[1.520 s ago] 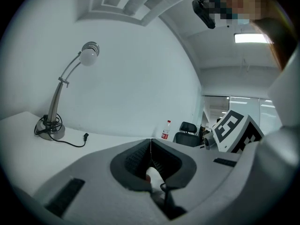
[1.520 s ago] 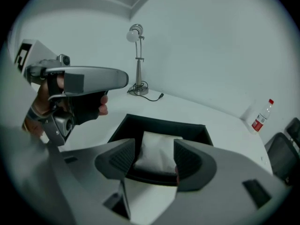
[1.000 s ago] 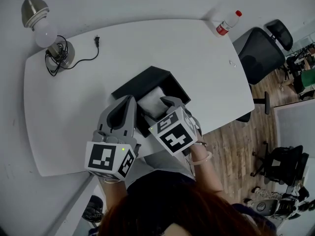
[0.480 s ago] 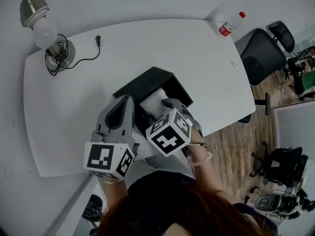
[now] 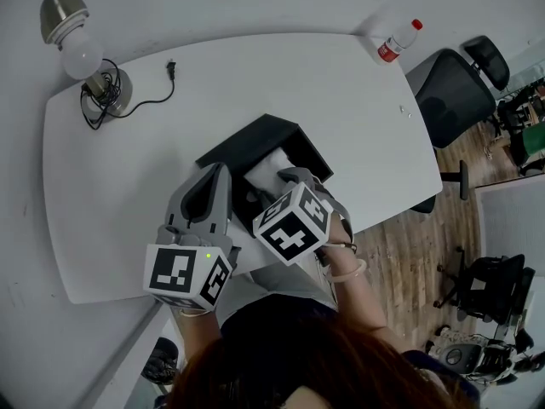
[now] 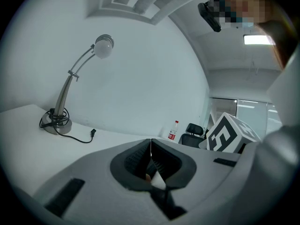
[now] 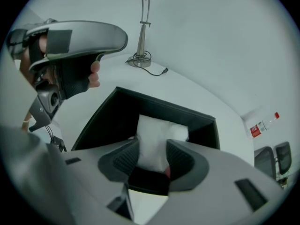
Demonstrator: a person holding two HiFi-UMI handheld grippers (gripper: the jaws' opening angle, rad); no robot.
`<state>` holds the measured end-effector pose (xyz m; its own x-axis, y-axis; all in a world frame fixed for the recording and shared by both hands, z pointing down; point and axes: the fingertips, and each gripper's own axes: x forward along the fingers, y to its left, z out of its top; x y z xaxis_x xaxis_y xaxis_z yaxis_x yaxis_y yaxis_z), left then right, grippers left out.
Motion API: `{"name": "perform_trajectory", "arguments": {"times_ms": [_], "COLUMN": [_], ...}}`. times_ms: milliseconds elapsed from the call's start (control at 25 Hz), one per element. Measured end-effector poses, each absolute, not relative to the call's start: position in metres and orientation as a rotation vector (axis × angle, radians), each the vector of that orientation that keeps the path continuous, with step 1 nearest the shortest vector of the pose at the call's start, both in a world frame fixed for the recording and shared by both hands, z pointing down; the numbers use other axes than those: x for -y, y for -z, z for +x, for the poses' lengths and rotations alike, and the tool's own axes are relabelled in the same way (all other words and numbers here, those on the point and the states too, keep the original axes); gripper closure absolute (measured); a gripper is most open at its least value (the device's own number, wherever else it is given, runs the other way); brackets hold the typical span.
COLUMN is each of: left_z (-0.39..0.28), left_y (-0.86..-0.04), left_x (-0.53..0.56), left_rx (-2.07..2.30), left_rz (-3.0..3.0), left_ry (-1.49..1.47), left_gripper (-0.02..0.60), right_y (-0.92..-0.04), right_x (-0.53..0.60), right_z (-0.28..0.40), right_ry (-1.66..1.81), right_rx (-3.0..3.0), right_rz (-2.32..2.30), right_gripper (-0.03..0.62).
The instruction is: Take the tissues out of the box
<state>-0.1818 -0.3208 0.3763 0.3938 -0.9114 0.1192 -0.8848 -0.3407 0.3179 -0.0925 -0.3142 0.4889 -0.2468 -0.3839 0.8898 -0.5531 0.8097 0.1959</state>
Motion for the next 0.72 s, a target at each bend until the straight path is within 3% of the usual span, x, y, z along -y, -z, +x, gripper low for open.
{"name": "perform_trajectory", "arguments": {"times_ms": [720], "left_z": [-0.176], "left_y": [-0.356], "left_x": [0.295], "left_rx": [1.572], "left_rz": [2.39], "left_ry": [0.112], "left_gripper": [0.56], "right_y": [-0.458], "right_x": [0.309], "right_z": [-0.091], "right_ry": [-0.171], "right_rx": [1.995], "right_rz": [0.808], "right_gripper": [0.405]}}
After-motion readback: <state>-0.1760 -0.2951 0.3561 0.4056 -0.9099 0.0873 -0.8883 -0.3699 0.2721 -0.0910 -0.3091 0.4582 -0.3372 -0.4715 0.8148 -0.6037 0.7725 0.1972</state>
